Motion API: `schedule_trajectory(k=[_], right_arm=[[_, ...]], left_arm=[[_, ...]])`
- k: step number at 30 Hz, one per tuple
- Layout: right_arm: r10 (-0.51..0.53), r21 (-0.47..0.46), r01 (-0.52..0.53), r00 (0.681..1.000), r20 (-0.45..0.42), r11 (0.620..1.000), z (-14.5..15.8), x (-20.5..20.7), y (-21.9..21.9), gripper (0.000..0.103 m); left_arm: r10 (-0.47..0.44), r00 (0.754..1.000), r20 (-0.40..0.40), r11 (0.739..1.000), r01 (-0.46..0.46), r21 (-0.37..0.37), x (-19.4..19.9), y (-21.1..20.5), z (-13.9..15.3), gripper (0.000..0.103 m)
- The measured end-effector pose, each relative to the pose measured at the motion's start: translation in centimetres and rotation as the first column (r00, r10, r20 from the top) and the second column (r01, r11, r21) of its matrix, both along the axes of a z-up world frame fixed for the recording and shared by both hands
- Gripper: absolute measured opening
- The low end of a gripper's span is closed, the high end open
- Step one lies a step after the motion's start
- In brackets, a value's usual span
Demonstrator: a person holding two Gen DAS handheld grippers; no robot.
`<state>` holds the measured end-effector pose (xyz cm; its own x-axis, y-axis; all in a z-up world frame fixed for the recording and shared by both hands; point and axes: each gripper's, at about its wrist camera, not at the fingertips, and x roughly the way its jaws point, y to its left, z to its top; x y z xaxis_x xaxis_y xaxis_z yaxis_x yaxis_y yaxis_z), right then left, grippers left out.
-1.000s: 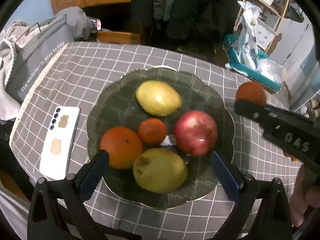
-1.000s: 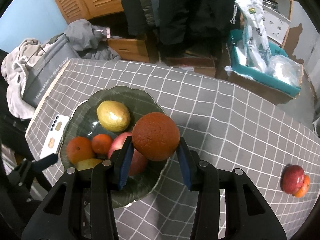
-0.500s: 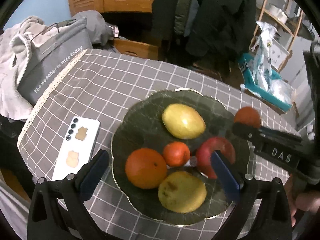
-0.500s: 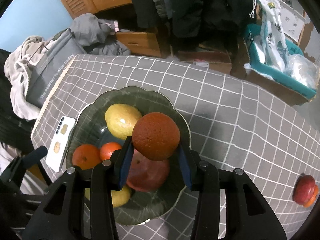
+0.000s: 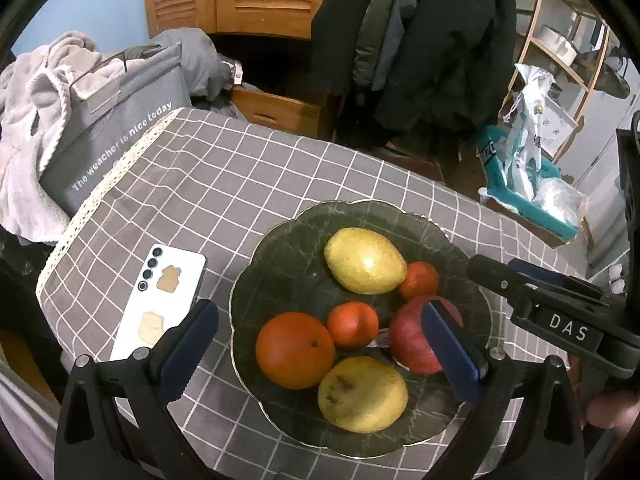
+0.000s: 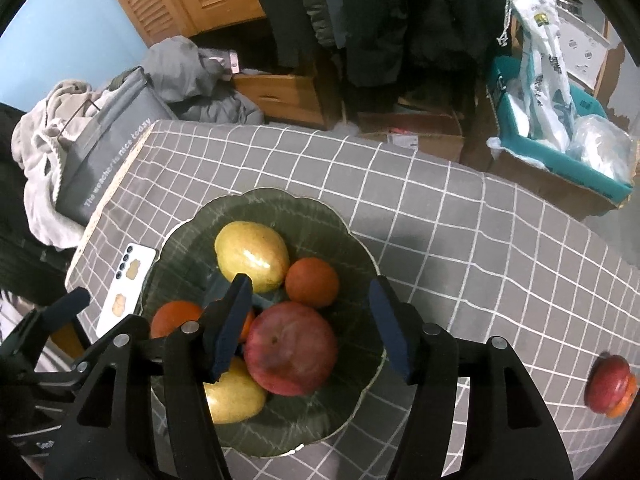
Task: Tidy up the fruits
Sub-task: 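Lower the pear into the bowl and open the left tool while the right tool releases the orange, then withdraw both tools from the bowl toward the red apple and tangerine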
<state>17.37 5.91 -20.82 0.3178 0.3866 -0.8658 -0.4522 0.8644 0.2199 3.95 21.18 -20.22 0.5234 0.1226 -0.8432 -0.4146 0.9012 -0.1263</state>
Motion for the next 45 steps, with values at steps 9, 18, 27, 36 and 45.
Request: schedule_trajectory(k=[9, 18, 27, 36, 45], right_arm=[[-0.036, -0.031, 0.040, 0.994, 0.102, 0.999, 3.3, -1.2, -1.8, 0.062], [-0.077, -0.061, 0.092, 0.974, 0.215, 0.994, 6.9, -3.3, -4.6, 0.071], [-0.125, -0.050, 0.146, 0.947, 0.295, 0.988, 10.7, -5.6, -8.5, 0.071], [-0.199, -0.018, 0.219, 0.915, 0.350, 0.976, 13.8, -7.5, -12.9, 0.078], [-0.267, -0.033, 0.302, 0.885, 0.382, 0.953, 15.2, -9.4, -17.9, 0.078]], left_arm=[[-0.015, 0.998, 0.054, 1.000, 0.014, 0.009, -0.7, -0.9, 2.4, 0.102], [-0.071, 0.992, 0.104, 0.997, 0.070, 0.020, -1.2, -3.2, 4.8, 0.102], [-0.130, 0.981, 0.146, 0.991, 0.125, 0.041, -1.4, -6.1, 6.9, 0.102], [-0.193, 0.962, 0.191, 0.981, 0.185, 0.058, -1.7, -9.6, 9.2, 0.102], [-0.293, 0.935, 0.198, 0.956, 0.279, 0.094, -1.2, -14.9, 10.3, 0.102]])
